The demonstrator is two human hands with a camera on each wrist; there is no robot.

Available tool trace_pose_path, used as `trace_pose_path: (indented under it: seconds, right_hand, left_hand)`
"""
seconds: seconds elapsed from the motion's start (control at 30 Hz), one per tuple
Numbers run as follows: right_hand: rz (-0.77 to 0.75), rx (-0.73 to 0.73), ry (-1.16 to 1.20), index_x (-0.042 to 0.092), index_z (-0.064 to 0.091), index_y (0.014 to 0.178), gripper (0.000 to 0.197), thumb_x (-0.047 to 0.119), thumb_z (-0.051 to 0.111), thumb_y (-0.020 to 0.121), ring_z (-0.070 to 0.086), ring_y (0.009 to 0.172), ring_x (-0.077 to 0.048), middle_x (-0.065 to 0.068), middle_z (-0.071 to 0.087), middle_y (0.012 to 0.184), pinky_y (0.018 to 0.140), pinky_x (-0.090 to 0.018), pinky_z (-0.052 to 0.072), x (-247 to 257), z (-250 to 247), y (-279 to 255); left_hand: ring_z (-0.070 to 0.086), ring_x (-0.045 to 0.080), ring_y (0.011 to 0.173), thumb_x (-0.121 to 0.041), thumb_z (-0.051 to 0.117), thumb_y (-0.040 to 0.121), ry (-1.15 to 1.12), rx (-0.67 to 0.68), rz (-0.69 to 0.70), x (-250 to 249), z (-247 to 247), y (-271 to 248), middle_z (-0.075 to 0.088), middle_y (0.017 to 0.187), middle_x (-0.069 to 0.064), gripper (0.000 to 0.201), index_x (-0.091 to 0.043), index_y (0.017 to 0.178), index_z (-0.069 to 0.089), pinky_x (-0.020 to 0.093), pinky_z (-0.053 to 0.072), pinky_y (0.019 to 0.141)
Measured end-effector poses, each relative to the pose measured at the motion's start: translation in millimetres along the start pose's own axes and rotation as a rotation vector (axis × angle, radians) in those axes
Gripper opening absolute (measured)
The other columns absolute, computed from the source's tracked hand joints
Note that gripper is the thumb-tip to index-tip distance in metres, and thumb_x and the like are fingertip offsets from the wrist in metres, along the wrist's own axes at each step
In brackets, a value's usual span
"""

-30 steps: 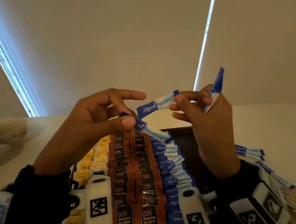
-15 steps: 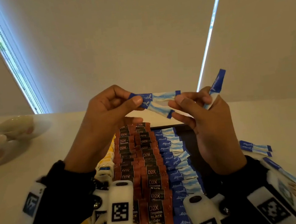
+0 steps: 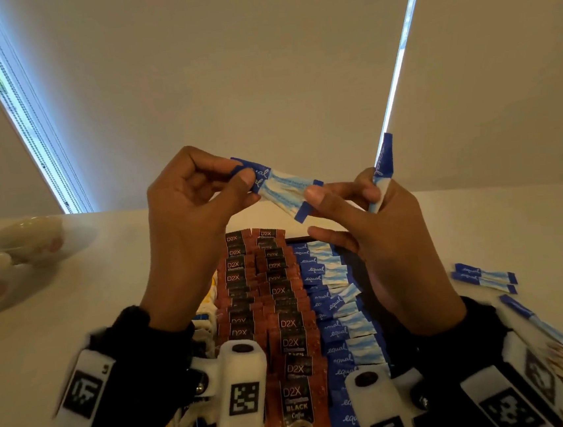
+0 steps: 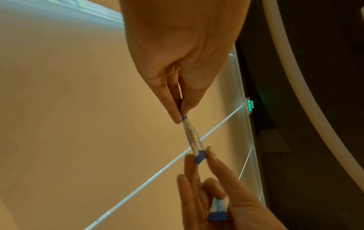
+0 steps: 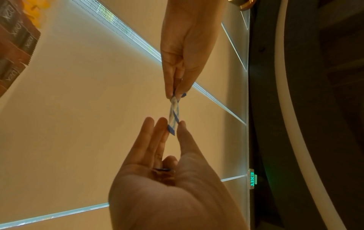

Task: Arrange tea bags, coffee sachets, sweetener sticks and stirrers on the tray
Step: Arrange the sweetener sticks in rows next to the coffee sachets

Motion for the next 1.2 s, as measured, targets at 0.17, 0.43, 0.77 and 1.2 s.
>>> trace_pose_path:
  seconds: [0.17, 0.43, 0.77, 1.2]
  right_hand:
    - [-0.029, -0.008, -0.064, 0.012, 0.032, 0.067, 0.037, 0.003, 0.067, 0.076, 0.071, 0.085, -0.017, -0.006, 0.070, 0.081, 0.053, -0.021, 0.054, -0.7, 0.7, -1.0]
    - [-0.062, -0.071, -0.085, 0.011, 0.031, 0.069, 0.037, -0.004, 0.062, 0.082, 0.072, 0.081, -0.017, -0.010, 0.067, 0.077, 0.050, -0.018, 0.052, -8.3, -4.2, 1.6]
    - [0.153, -0.097, -0.207, 0.016, 0.033, 0.076, 0.036, -0.002, 0.063, 0.081, 0.071, 0.077, -0.018, -0.006, 0.068, 0.071, 0.059, -0.024, 0.057, -2.6, -46.7, 11.8]
    - [0.863, -0.057, -0.713, 0.010, 0.045, 0.070, 0.031, -0.009, 0.070, 0.074, 0.064, 0.086, -0.026, -0.011, 0.058, 0.080, 0.069, -0.034, 0.057, -65.1, -122.8, -7.5]
  left_hand:
    - [0.069, 0.021, 0.094, -0.005, 0.064, 0.087, 0.059, -0.016, 0.039, 0.7, -0.4, -0.8, 0.068, 0.095, 0.011, 0.013, -0.016, 0.084, 0.056, 0.027, 0.058, 0.069]
    - [0.068, 0.020, 0.095, -0.002, 0.064, 0.086, 0.092, 0.039, 0.048, 0.8, 5.5, -2.7, 0.067, 0.096, 0.008, 0.018, -0.018, 0.083, 0.055, 0.027, 0.058, 0.071]
    - [0.066, 0.013, 0.098, -0.018, 0.073, 0.078, 0.118, 0.186, -0.018, -5.5, 2.1, 4.0, 0.067, 0.101, -0.002, 0.031, -0.027, 0.101, 0.054, 0.038, 0.056, 0.085]
    - [0.065, 0.012, 0.099, -0.036, 0.069, 0.075, 0.120, 0.127, 0.021, -15.8, -20.7, 16.0, 0.066, 0.092, -0.013, 0.030, -0.033, 0.101, 0.053, 0.042, 0.054, 0.089]
Point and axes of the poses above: each hand's wrist, its own y-axis towards the middle knuckle, its own z-axis out of the palm, x = y × z, the point moved 5 cm from there along y, towards the middle knuckle
